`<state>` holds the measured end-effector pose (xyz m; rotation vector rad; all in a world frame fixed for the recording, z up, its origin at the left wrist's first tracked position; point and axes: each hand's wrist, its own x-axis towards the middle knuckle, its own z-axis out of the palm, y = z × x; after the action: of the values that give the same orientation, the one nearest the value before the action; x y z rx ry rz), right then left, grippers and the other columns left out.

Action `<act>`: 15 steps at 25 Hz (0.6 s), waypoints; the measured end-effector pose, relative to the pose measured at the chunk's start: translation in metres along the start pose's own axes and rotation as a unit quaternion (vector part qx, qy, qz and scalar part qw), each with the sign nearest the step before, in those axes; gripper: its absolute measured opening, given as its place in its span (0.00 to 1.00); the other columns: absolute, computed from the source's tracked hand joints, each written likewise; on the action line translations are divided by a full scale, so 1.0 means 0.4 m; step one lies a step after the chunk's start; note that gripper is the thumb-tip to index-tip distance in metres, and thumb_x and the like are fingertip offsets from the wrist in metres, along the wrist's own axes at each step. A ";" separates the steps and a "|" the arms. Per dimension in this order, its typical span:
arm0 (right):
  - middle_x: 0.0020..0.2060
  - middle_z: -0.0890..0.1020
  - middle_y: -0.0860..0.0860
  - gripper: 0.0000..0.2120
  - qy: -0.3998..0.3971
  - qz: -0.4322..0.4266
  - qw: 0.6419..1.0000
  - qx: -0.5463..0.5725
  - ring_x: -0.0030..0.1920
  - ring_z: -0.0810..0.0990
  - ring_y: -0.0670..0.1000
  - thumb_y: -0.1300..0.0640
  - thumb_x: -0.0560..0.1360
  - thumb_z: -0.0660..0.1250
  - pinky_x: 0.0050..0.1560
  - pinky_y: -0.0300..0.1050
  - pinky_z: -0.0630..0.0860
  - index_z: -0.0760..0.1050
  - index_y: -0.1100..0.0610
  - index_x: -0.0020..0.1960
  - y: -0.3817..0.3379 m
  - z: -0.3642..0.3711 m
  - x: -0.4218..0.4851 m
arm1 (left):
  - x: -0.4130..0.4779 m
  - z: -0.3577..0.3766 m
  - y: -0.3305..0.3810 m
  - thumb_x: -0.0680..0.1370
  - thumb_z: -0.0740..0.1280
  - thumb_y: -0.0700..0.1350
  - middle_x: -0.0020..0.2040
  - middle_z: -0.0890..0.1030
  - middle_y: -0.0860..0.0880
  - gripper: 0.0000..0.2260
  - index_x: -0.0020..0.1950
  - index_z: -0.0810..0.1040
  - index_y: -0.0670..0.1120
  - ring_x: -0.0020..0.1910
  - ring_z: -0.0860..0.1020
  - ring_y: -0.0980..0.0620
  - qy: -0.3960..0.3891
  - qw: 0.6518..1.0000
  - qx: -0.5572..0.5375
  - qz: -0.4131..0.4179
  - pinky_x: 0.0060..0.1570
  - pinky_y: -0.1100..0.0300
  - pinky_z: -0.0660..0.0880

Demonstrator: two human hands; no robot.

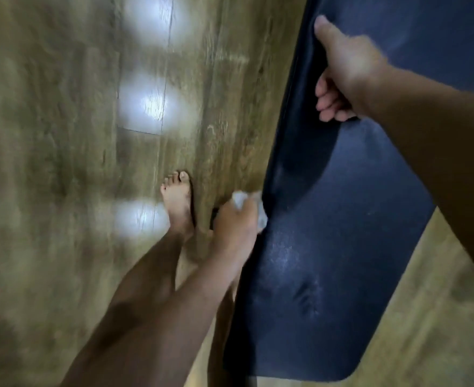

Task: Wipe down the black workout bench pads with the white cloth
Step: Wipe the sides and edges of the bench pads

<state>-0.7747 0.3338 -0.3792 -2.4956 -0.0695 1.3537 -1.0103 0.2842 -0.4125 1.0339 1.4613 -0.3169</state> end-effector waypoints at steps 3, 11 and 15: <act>0.18 0.76 0.53 0.37 -0.027 0.029 0.999 -0.002 0.20 0.79 0.53 0.28 0.74 0.49 0.27 0.40 0.69 0.73 0.60 0.32 -0.017 -0.017 -0.010 | -0.101 -0.048 -0.093 0.75 0.58 0.39 0.22 0.70 0.53 0.15 0.28 0.67 0.44 0.25 0.69 0.53 -0.051 0.995 0.014 -0.090 0.29 0.61 0.64; 0.19 0.77 0.57 0.39 -0.073 0.076 0.994 0.004 0.20 0.78 0.57 0.27 0.74 0.50 0.23 0.39 0.70 0.73 0.63 0.30 -0.041 -0.034 0.010 | 0.311 0.079 0.657 0.74 0.59 0.47 0.22 0.72 0.52 0.16 0.27 0.68 0.45 0.28 0.70 0.48 -0.015 0.998 -0.023 0.056 0.31 0.63 0.63; 0.20 0.77 0.57 0.40 -0.098 0.069 0.993 0.013 0.22 0.79 0.58 0.27 0.74 0.50 0.22 0.39 0.69 0.73 0.63 0.30 -0.028 -0.042 0.020 | 0.251 0.062 0.517 0.78 0.61 0.46 0.25 0.72 0.52 0.16 0.29 0.70 0.46 0.26 0.69 0.52 -0.023 0.999 0.046 0.016 0.28 0.62 0.64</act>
<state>-0.7552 0.3419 -0.3739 -2.3760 0.0790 1.6422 -0.8256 0.4222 -0.4301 1.1169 1.3977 -0.3859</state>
